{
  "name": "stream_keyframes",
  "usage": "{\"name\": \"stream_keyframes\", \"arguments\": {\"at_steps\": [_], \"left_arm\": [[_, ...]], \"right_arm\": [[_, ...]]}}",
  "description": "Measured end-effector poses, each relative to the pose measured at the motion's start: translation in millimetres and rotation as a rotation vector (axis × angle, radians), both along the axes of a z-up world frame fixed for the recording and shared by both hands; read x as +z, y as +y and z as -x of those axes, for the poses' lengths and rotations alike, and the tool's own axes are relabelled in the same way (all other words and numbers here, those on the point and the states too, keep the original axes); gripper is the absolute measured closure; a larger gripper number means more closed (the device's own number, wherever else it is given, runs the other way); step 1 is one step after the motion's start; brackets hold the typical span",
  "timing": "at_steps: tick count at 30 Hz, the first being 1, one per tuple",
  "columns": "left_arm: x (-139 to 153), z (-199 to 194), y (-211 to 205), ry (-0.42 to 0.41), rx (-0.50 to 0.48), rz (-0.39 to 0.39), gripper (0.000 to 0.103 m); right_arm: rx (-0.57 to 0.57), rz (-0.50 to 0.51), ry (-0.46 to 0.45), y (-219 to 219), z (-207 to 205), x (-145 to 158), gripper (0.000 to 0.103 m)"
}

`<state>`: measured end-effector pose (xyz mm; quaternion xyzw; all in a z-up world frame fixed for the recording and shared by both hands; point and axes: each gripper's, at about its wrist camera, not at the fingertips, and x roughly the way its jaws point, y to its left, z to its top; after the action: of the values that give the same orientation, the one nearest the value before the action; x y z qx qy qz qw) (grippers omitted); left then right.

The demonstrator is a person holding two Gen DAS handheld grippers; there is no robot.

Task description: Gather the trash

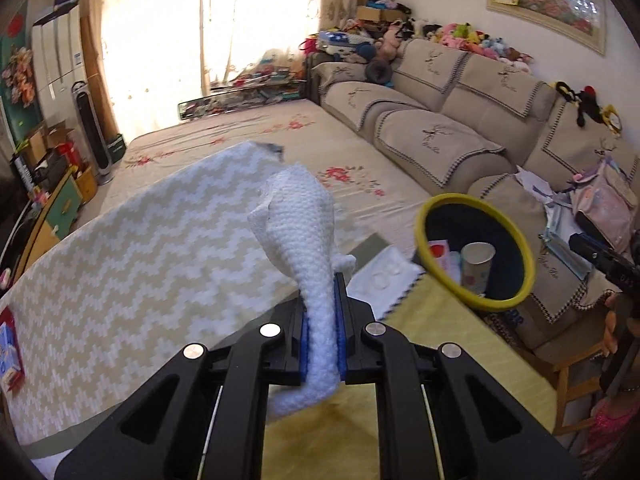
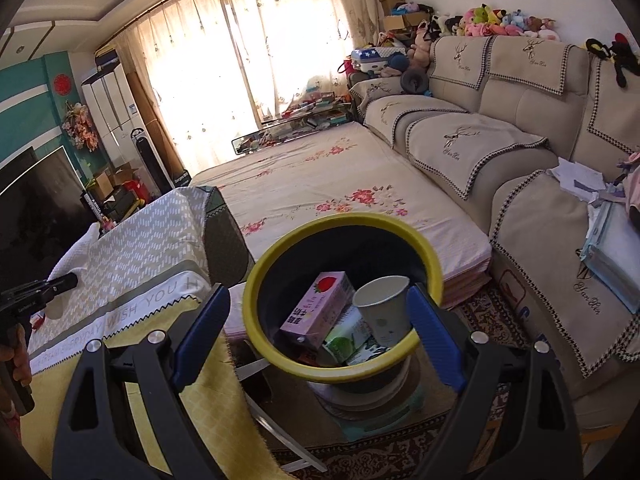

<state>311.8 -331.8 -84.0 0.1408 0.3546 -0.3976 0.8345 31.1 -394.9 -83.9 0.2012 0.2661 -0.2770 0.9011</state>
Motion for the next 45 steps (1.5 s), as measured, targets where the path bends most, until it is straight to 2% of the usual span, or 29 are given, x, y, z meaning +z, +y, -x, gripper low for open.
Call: {"name": "stream_keyframes", "arguments": {"at_steps": [5, 8, 13, 16, 18, 19, 20, 21, 22, 26, 28, 30, 35, 39, 45], "left_arm": [[5, 40, -95, 0.016, -0.151, 0.002, 0.092], [-4, 60, -155, 0.039, -0.226, -0.015, 0.092], [-34, 75, -239, 0.079, -0.285, -0.061, 0.092], [-53, 80, -272, 0.099, -0.299, -0.088, 0.09], [-64, 81, -286, 0.099, -0.293, -0.103, 0.081], [-70, 82, -292, 0.104, -0.289, -0.117, 0.058], [-75, 84, -293, 0.107, -0.276, -0.129, 0.029], [-76, 83, -287, 0.101, -0.257, -0.126, 0.021], [-77, 81, -280, 0.093, -0.242, -0.115, 0.018], [-59, 82, -236, 0.098, -0.184, -0.068, 0.017], [-42, 87, -197, 0.081, -0.152, -0.016, 0.014], [-23, 96, -156, 0.028, -0.101, 0.019, 0.011], [18, 123, -40, -0.066, 0.087, 0.1, 0.005], [37, 143, 54, -0.139, 0.247, 0.102, 0.005], [51, 172, 167, -0.205, 0.459, 0.096, 0.005]], "right_arm": [[-0.074, 0.022, 0.001, -21, 34, 3, 0.018], [-0.111, 0.017, 0.004, -35, 52, 1, 0.018], [-0.151, -0.001, 0.003, -52, 69, -4, 0.018], [-0.156, -0.01, 0.007, -57, 72, -8, 0.018], [-0.153, -0.017, 0.011, -59, 71, -9, 0.018], [-0.149, -0.018, 0.012, -58, 70, -9, 0.018], [-0.144, -0.017, 0.013, -56, 68, -8, 0.018], [-0.137, -0.015, 0.013, -55, 67, -7, 0.018], [-0.128, -0.01, 0.013, -52, 65, -6, 0.018], [-0.075, 0.012, 0.017, -34, 57, 0, 0.016], [-0.039, 0.016, 0.014, -22, 52, 2, 0.016], [0.006, 0.025, 0.01, -7, 47, 6, 0.016], [0.124, 0.058, -0.024, 34, 36, 21, 0.014], [0.198, 0.09, -0.04, 62, 29, 33, 0.013], [0.267, 0.145, -0.041, 93, 28, 47, 0.011]]}}
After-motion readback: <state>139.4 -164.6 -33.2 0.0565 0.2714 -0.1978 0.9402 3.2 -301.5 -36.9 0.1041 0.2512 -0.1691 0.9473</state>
